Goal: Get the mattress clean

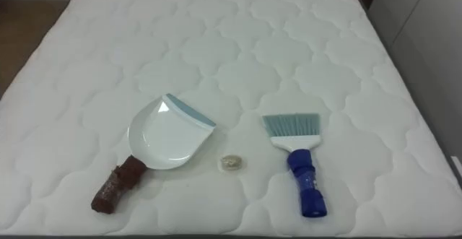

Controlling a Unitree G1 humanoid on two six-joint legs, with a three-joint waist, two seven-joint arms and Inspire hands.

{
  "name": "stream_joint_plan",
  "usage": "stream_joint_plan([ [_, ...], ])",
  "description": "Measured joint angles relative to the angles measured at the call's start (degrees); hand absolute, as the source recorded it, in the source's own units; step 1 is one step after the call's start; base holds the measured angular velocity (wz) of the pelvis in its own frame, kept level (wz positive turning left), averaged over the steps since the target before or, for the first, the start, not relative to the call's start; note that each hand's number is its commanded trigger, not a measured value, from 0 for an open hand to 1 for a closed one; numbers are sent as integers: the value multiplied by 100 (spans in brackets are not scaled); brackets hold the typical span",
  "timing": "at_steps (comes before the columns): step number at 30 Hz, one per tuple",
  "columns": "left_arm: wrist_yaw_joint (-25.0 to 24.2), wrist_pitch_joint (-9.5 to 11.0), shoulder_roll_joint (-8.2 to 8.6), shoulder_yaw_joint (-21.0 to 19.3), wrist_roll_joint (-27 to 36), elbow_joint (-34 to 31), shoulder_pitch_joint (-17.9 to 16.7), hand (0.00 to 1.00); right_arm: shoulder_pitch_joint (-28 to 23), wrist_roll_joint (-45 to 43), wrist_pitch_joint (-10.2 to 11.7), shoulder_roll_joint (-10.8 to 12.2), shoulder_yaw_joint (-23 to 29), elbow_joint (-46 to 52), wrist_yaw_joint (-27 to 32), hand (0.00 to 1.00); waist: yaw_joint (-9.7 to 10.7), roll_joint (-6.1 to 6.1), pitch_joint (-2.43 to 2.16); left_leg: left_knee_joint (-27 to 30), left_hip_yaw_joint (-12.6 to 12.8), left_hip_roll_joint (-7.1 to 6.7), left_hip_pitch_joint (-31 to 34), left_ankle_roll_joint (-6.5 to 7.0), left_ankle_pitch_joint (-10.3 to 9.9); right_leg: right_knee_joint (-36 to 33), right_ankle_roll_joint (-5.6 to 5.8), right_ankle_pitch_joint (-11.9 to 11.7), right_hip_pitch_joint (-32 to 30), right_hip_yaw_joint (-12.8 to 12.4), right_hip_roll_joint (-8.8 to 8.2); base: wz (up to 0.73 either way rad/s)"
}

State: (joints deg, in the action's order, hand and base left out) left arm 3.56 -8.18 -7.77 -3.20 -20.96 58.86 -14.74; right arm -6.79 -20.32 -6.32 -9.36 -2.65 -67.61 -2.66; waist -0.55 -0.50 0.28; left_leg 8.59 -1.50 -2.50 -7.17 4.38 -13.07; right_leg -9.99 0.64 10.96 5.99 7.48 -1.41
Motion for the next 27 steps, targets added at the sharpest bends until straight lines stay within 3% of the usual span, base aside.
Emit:
stream_joint_plan([
  [11,129,137,1,-13,-14,84,66,0,-10,-40,145,0,21,4,129,0,13,-21,21,-2,-21,6,-22,-3,-6,-55,-1,0,-1,-2,4,0],
  [19,846,270,6,-276,-124,-157,10,0,-2,5,237,0,57,7,397,0,9,-36,21,22,-56,-2,-30,-3,-6,-61,-1,0,42,50,-10,3],
  [25,1672,607,-8,-338,-111,-868,51,0,31,54,403,-7,48,86,510,0,6,-19,1,88,-90,-21,98,-3,-5,35,-3,-5,-3,76,-18,1],
  [27,1916,825,-19,-327,-112,-1254,69,0,31,211,536,-36,45,130,508,0,5,-10,0,95,-81,-17,126,-4,-4,29,-6,-7,-24,99,-17,2],
])
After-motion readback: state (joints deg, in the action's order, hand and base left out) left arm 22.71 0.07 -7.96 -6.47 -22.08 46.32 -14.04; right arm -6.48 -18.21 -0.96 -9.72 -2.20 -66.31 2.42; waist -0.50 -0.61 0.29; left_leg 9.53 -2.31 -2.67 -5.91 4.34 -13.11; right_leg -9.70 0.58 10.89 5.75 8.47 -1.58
